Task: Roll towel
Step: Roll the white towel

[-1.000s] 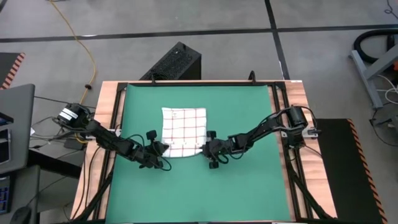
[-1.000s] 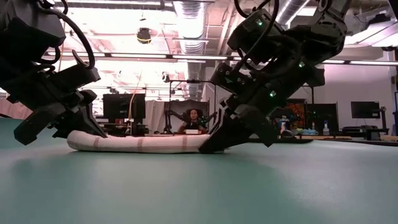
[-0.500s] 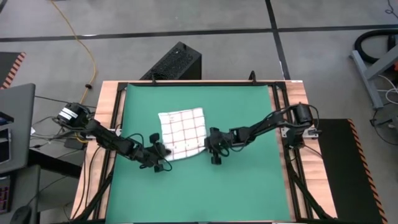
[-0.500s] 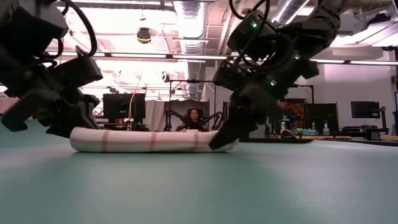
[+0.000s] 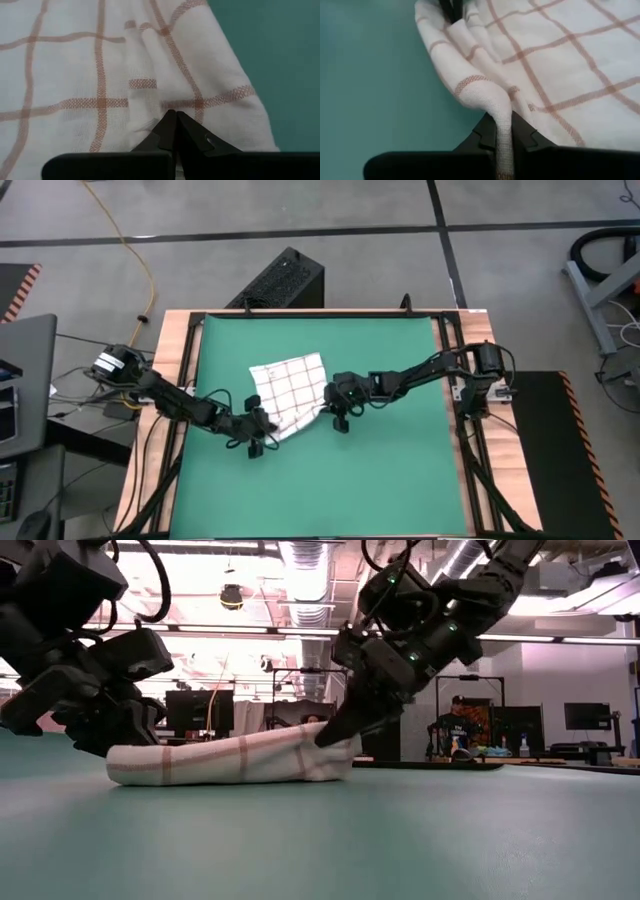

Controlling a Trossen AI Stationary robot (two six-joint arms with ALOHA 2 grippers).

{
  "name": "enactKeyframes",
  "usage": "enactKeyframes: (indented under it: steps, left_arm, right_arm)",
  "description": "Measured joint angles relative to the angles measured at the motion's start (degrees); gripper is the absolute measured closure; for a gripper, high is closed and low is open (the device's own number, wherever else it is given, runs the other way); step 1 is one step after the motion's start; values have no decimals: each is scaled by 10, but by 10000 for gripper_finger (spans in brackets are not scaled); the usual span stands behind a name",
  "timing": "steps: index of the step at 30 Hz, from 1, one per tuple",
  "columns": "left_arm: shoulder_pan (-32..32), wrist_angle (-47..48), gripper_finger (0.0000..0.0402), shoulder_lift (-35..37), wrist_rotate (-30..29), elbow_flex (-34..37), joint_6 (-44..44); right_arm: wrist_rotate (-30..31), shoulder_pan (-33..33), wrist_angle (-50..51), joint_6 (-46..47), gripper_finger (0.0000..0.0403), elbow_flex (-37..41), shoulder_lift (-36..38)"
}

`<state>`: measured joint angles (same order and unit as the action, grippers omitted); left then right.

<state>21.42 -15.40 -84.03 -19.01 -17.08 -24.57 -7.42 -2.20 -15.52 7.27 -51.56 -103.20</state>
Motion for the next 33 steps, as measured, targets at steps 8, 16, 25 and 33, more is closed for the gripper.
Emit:
enactKeyframes:
  steps: [8,16,25,33]
  left_arm:
    - [-10,-10,401,0,34,0,16]
    - [-10,-11,401,10,79,-1,14]
    - [-8,63,402,146,152,3,-20]
    - [11,168,401,257,114,3,-91]
  right_arm:
    - [-19,-47,50,72,372,-26,-42]
    - [-56,-75,64,152,372,-30,-58]
    - [-43,-61,71,150,372,-29,-58]
    - [-42,-58,73,147,372,-29,-57]
